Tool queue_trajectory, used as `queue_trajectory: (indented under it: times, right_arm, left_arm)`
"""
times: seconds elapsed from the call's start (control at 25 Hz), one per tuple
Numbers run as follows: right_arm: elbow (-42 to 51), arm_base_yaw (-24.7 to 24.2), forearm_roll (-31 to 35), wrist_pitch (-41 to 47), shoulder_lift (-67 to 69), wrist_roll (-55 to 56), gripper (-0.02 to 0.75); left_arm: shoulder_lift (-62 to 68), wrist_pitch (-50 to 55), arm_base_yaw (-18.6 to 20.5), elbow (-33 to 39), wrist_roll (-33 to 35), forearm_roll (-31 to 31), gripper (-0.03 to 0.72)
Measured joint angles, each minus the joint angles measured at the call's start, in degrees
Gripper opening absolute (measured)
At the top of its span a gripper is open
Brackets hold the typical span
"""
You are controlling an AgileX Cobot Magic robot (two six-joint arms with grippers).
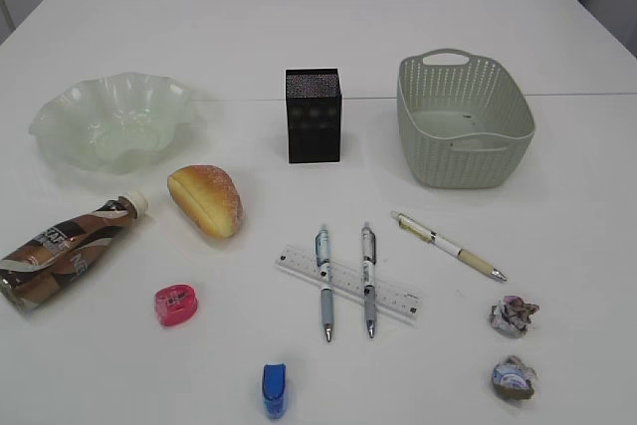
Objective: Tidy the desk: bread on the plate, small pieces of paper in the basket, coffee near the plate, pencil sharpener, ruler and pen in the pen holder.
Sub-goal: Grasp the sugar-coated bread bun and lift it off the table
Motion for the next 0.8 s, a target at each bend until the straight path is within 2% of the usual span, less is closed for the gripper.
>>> queue_trajectory:
  times: [0.6, 0.8]
  right_arm:
    - [0.0, 0.0, 0.0, 0.0, 0.0, 0.0, 0.583]
    - [0.0, 0.0, 0.0, 0.0, 0.0, 0.0, 0.584]
  left_arm:
    - [0.0, 0.0, 0.0, 0.0, 0.0, 0.0, 0.546]
    - [0.0, 0.0, 0.0, 0.0, 0.0, -2.7, 0.546]
